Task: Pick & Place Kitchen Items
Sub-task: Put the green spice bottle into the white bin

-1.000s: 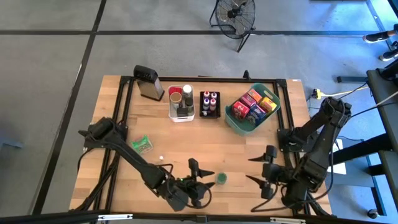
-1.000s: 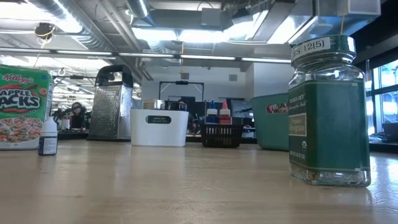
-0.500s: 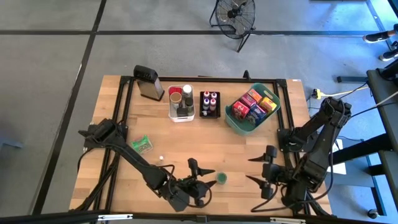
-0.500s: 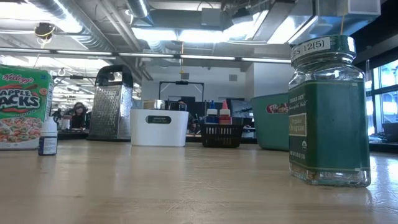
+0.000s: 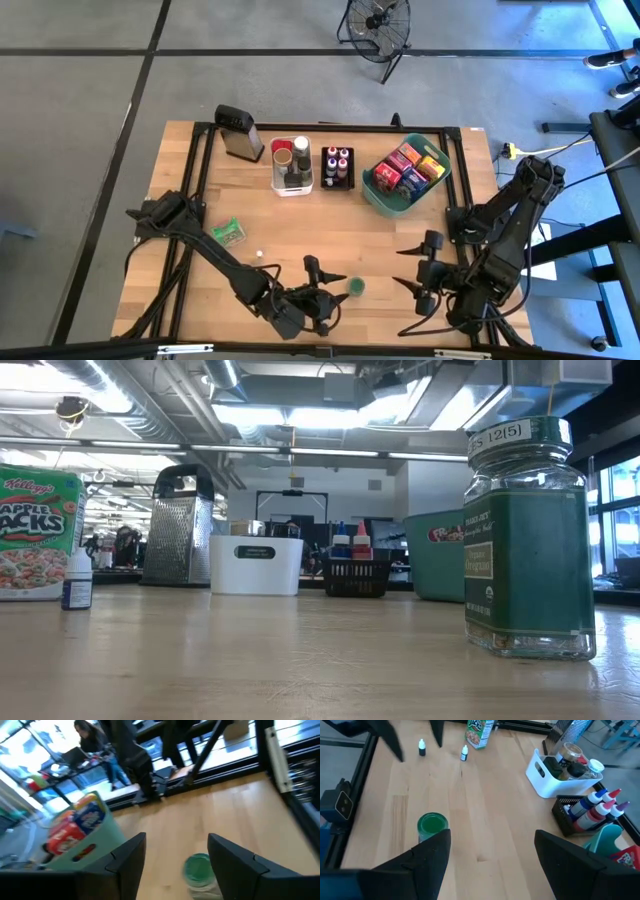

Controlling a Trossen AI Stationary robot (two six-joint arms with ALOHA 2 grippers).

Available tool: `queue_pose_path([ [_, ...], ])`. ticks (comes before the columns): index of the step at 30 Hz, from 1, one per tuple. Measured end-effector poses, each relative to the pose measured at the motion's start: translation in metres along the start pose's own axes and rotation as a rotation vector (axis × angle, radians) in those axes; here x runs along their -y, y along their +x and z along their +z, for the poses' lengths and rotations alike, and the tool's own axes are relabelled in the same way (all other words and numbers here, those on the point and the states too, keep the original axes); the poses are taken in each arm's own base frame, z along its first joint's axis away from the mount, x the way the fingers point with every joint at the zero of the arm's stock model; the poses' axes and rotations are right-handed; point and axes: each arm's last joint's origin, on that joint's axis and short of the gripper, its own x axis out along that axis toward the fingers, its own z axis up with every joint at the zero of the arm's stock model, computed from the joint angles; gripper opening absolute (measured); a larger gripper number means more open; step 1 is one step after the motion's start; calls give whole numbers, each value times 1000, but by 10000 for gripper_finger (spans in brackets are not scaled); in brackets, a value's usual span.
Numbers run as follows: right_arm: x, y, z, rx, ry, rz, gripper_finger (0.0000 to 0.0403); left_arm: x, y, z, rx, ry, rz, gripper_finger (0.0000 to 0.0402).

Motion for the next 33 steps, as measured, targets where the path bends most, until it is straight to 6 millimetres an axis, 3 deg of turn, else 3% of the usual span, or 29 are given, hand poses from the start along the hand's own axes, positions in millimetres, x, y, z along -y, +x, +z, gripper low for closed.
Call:
queue_pose_path([
  [12,1,2,1,-2,-14,-6,291,-5,16,-9,-57,-96,-101,305],
  [18,1,2,1,-2,-17,-7,291,1,25,-20,-80,-112,-86,311],
  [27,1,2,1,-2,-17,-6,291,4,58,-47,-150,-136,-201,308],
  [33,1,2,1,-2,-17,-6,291,1,63,-48,-151,-170,-213,308],
])
